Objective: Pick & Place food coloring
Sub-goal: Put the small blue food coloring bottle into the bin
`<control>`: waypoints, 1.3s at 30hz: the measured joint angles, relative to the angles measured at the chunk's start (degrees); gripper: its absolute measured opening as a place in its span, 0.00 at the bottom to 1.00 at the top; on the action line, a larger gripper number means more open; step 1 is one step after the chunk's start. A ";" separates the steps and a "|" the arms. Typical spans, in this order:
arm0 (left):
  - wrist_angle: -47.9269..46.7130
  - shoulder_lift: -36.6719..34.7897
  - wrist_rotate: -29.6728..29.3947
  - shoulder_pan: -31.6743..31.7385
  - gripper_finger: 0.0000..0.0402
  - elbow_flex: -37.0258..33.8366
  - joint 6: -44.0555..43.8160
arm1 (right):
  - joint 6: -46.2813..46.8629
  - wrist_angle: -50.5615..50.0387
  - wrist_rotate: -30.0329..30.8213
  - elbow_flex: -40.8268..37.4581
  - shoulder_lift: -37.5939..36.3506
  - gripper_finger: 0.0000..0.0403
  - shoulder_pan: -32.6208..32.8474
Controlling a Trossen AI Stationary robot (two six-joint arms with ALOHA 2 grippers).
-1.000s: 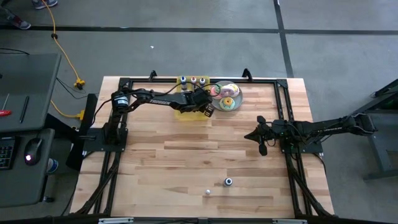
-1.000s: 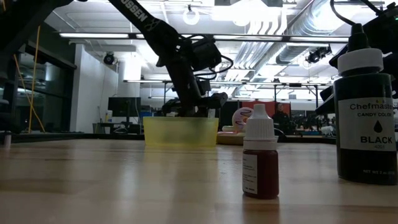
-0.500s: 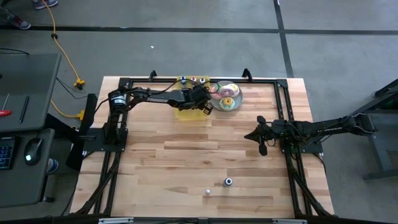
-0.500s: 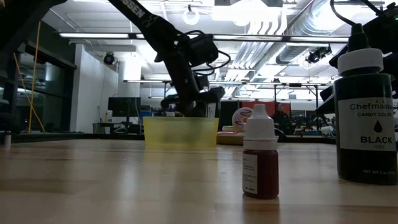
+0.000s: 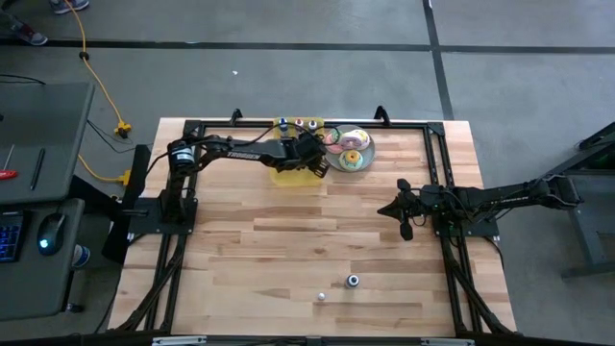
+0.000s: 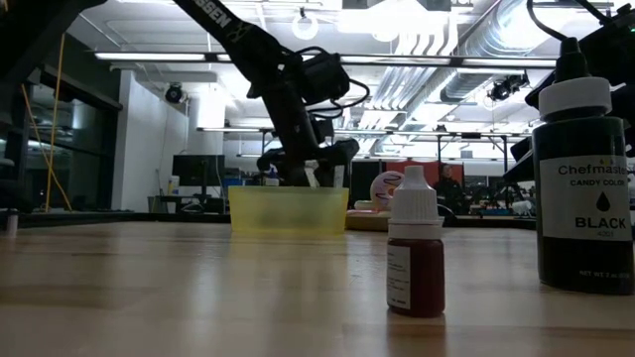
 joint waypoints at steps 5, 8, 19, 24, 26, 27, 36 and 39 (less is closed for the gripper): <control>-0.63 -2.33 -1.78 0.01 0.52 -0.02 1.78 | 0.00 0.02 0.01 -0.01 0.00 0.00 0.00; -0.86 -4.98 -2.90 0.01 0.52 -0.02 4.01 | 0.00 -0.09 0.00 -0.01 -0.01 0.00 0.00; -0.42 -19.86 -2.91 -2.55 0.52 -0.02 16.90 | 0.00 0.01 0.01 0.00 0.00 0.00 0.00; -0.73 -27.37 1.10 -6.29 0.52 0.00 26.07 | -0.02 0.00 0.01 0.01 0.00 0.00 0.01; -0.83 -29.84 3.50 -8.52 0.52 0.01 29.01 | 0.00 0.00 0.00 0.00 0.00 0.00 -0.01; -1.19 -30.97 4.84 -9.63 0.52 0.02 30.30 | 0.00 -0.02 0.01 0.00 0.00 0.00 0.00; -18.26 -31.73 6.49 -19.85 0.52 10.16 34.98 | 0.00 0.00 0.01 -0.01 -0.02 0.00 -0.01; -23.12 -30.05 7.21 -23.12 0.52 13.29 35.00 | 0.00 -0.06 0.01 0.00 0.00 0.00 -0.01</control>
